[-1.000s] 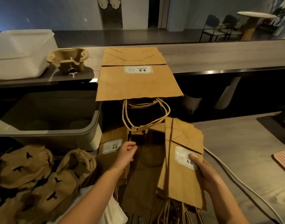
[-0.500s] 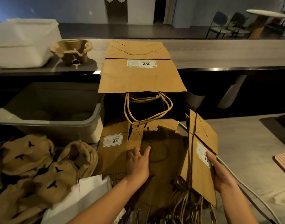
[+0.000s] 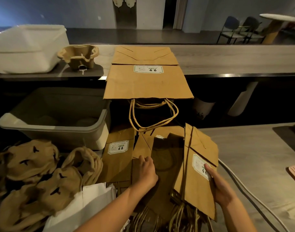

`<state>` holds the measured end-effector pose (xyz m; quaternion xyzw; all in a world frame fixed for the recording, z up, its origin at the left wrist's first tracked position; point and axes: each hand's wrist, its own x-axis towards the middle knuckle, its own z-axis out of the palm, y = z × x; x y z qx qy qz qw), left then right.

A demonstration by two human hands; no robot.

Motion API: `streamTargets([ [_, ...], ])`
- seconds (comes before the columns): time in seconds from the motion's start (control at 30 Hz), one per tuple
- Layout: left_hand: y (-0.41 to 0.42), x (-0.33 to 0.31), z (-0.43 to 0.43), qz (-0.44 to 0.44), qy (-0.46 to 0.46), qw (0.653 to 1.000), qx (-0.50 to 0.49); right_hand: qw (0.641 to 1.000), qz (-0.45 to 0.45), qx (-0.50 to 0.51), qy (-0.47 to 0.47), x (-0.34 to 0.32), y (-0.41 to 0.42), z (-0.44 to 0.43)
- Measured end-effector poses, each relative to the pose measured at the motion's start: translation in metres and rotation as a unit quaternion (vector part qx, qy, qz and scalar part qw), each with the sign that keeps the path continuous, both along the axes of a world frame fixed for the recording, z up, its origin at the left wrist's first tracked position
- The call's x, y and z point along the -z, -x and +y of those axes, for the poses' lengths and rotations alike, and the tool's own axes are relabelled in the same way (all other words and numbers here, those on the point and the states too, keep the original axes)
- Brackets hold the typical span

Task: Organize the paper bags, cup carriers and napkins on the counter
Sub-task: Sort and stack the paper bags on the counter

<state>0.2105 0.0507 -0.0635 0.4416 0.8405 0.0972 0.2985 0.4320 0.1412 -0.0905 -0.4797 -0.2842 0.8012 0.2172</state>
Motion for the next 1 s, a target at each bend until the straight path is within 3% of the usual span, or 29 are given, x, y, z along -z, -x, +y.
streamTargets([
  [0.27, -0.020, 0.003, -0.006, -0.092, -0.051, 0.993, -0.060, 0.999, 0.003, -0.039, -0.015, -0.001, 0.025, -0.017],
  [0.4, -0.020, 0.007, 0.002, -0.225, -0.057, 0.965, -0.123, 1.000, -0.004, -0.015, 0.004, -0.005, 0.024, -0.017],
  [0.53, -0.016, -0.001, 0.003, -0.271, -0.047, 0.958, -0.082, 1.000, -0.006, -0.008, 0.008, -0.004, 0.022, -0.016],
  [0.77, 0.071, -0.043, 0.002, -0.337, -0.188, 0.908, -0.165, 1.000, 0.003, 0.017, -0.018, -0.011, 0.018, -0.013],
  [0.9, 0.091, -0.061, -0.012, -0.498, -0.201, 0.804, -0.254, 0.999, -0.022, 0.032, 0.003, -0.011, 0.018, -0.009],
  [0.93, 0.087, -0.064, -0.014, -0.517, -0.198, 0.792, -0.256, 0.999, -0.028, 0.027, 0.004, -0.012, 0.020, -0.010],
  [1.0, 0.070, -0.066, -0.016, -0.483, -0.178, 0.824, -0.235, 0.999, -0.034, 0.024, 0.005, -0.011, 0.026, -0.012],
])
